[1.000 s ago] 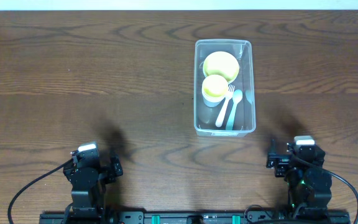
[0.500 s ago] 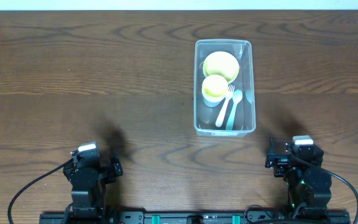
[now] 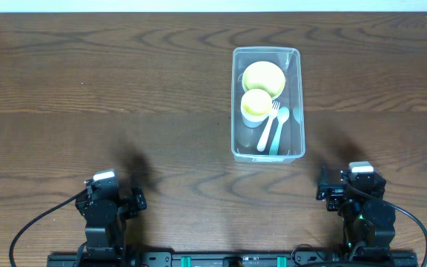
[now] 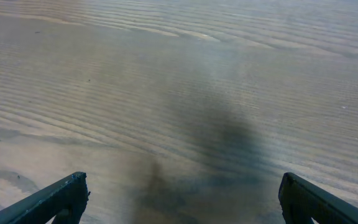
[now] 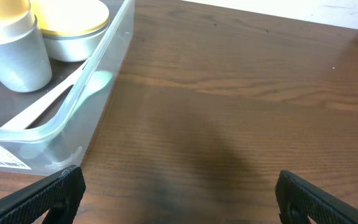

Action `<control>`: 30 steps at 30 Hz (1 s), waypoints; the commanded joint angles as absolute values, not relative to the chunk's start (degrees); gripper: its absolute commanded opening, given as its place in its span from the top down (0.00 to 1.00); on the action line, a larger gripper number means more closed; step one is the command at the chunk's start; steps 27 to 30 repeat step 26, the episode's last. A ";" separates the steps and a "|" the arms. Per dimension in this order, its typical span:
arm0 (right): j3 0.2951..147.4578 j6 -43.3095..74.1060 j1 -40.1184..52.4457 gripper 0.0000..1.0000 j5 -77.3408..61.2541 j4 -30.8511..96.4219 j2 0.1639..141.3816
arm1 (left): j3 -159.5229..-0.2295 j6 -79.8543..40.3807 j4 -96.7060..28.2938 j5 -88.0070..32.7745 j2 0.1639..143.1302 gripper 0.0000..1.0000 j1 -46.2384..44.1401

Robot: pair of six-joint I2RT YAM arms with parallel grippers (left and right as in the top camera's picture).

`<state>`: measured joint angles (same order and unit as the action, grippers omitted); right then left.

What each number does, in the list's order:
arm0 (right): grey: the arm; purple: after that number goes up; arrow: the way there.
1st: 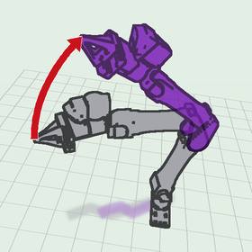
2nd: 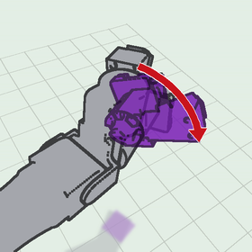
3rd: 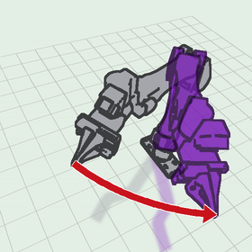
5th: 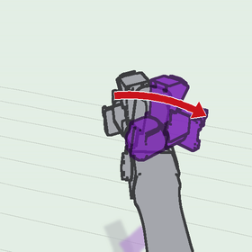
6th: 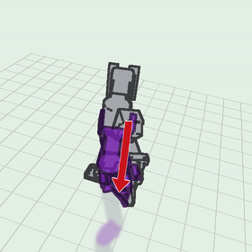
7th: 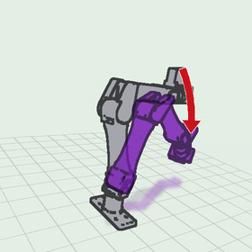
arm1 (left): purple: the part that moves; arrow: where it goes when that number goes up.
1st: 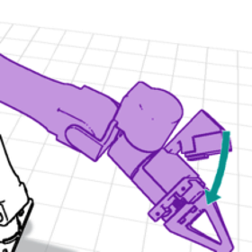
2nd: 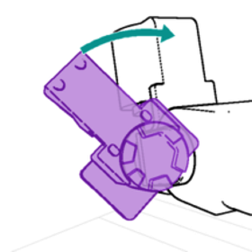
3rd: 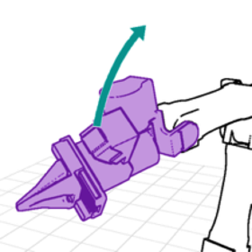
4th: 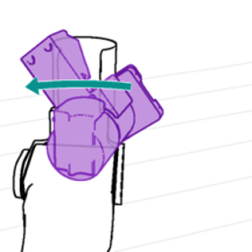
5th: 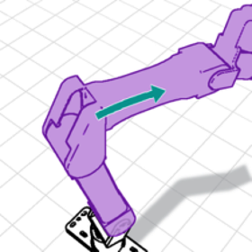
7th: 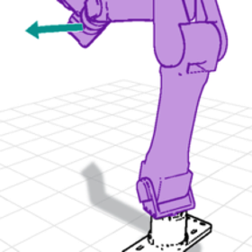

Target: Pack container

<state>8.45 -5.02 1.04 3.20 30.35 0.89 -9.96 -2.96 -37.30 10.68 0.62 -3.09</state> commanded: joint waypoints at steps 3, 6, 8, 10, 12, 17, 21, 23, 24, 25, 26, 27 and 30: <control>8.21 -4.34 0.67 0.01 2.76 30.22 0.32 | -9.63 -3.25 -37.50 10.92 0.23 0.02 -2.81; 8.21 -4.34 0.67 0.01 2.76 30.22 0.32 | -9.63 -3.25 -37.50 10.92 0.23 0.02 -2.81; 8.21 -4.34 0.67 0.01 2.76 30.22 0.32 | -9.63 -3.25 -37.50 10.92 0.23 0.02 -2.81; 8.21 -4.34 0.67 0.01 2.76 30.22 0.32 | -9.63 -3.25 -37.50 10.92 0.23 0.02 -2.81; 8.21 -4.34 0.67 0.01 2.76 30.22 0.32 | -9.63 -3.25 -37.50 10.92 0.23 0.02 -2.81; 8.21 -4.34 0.67 0.01 2.76 30.22 0.32 | -9.63 -3.25 -37.50 10.92 0.23 0.02 -2.81; 8.21 -4.34 0.67 0.01 2.76 30.22 0.32 | -9.63 -3.25 -37.50 10.92 0.23 0.02 -2.81; 8.21 -4.34 0.67 0.01 2.76 30.22 0.32 | -9.63 -3.25 -37.50 10.92 0.23 0.02 -2.81; 8.21 -4.32 0.67 0.01 2.76 30.22 0.32 | -9.63 -3.25 -37.50 10.92 0.23 0.02 -2.81; 8.21 -4.34 0.67 0.01 2.76 30.22 0.32 | -9.63 -3.25 -37.50 10.92 0.23 0.02 -2.81; 8.21 -4.34 0.67 0.01 2.76 30.22 0.32 | -9.63 -3.25 -37.50 10.92 0.23 0.02 -2.81; 8.21 -4.34 0.67 0.01 2.76 30.22 0.32 | -9.63 -3.25 -37.50 10.92 0.23 0.02 -2.81; 8.21 -4.34 0.67 0.01 2.76 30.22 0.32 | -9.63 -3.25 -37.50 10.92 0.23 0.02 -2.81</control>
